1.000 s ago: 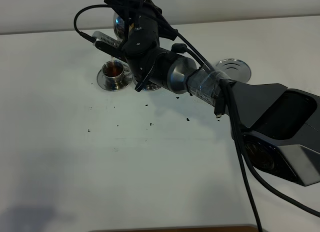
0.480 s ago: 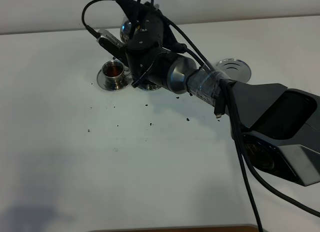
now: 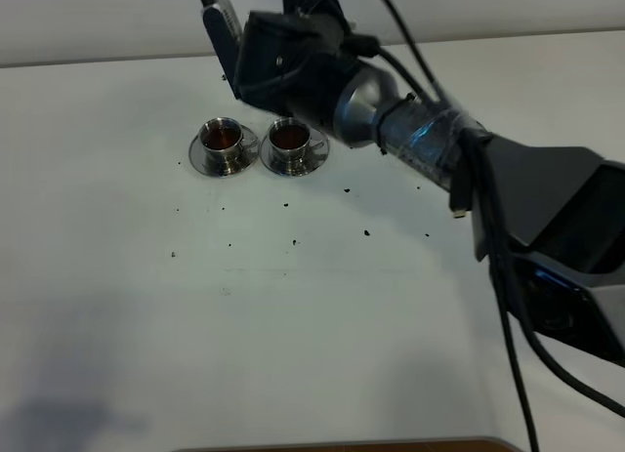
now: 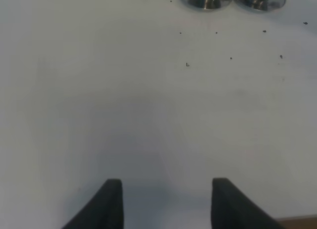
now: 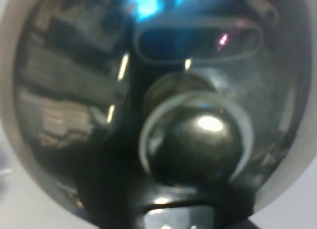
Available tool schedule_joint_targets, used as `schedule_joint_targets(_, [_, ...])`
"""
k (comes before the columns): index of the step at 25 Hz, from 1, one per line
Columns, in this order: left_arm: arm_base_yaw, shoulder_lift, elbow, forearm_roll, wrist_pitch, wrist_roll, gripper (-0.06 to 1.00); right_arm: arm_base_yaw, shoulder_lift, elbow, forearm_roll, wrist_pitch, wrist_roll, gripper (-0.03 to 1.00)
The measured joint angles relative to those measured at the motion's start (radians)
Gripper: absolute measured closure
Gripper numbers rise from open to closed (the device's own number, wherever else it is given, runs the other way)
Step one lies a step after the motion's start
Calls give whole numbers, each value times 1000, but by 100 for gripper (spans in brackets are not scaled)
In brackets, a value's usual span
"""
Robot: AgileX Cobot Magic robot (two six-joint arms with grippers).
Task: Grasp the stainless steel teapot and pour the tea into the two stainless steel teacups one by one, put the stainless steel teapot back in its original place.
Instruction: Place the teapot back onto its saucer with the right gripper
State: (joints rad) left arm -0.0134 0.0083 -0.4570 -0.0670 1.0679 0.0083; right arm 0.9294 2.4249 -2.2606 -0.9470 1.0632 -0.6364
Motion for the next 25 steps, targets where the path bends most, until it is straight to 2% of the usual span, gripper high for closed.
schedule_joint_targets(4, [0, 0, 0, 0, 0, 0, 48, 0, -45, -1, 126, 126, 0, 78])
schedule_joint_targets(6, [0, 0, 0, 0, 0, 0, 48, 0, -56, -1, 186, 151, 10, 78])
schedule_joint_targets(17, [0, 0, 0, 0, 0, 0, 48, -61, -78, -5, 586, 159, 300, 78])
schedule_joint_targets(22, [0, 0, 0, 0, 0, 0, 48, -70, -153, 100, 724, 159, 400, 78])
schedule_joint_targets(25, [0, 0, 0, 0, 0, 0, 48, -77, -193, 177, 810, 159, 420, 78])
